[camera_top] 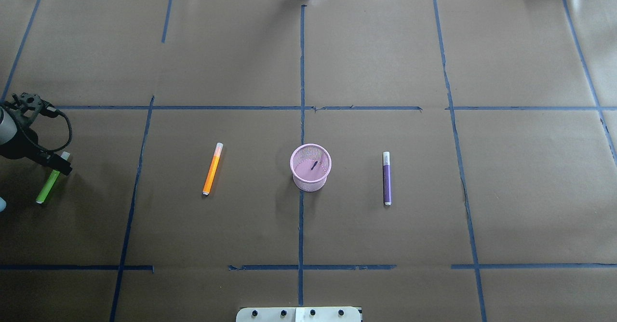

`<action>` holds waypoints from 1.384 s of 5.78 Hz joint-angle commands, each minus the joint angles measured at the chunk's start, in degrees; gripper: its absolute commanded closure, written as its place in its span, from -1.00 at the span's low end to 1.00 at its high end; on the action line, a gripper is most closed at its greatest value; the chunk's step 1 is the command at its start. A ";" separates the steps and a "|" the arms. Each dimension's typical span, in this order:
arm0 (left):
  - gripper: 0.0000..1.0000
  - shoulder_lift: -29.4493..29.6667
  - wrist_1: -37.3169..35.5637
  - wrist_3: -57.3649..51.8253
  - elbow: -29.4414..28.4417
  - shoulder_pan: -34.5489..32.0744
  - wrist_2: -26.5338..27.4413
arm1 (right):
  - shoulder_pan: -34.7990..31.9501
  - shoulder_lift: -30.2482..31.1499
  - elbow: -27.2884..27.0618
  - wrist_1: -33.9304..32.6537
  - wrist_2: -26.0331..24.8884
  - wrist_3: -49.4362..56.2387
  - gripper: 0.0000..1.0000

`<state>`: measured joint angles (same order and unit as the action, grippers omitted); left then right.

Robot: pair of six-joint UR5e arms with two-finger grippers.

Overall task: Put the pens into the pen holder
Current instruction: 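Close the left gripper on the green marker while right grips yellow marker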

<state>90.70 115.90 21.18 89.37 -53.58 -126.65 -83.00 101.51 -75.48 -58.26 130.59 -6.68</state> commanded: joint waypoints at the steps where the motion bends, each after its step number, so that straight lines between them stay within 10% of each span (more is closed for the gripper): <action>1: -1.00 0.09 0.12 0.08 0.10 0.14 0.00 | 0.03 0.00 0.25 -0.09 0.02 -0.09 -1.00; 8: -1.00 0.35 0.03 0.17 0.10 0.14 0.00 | 4.07 -0.44 2.00 2.10 0.72 -0.09 -1.00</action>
<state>91.05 115.93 21.36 89.53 -53.44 -126.65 -79.46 101.12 -73.56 -56.76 131.29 -6.70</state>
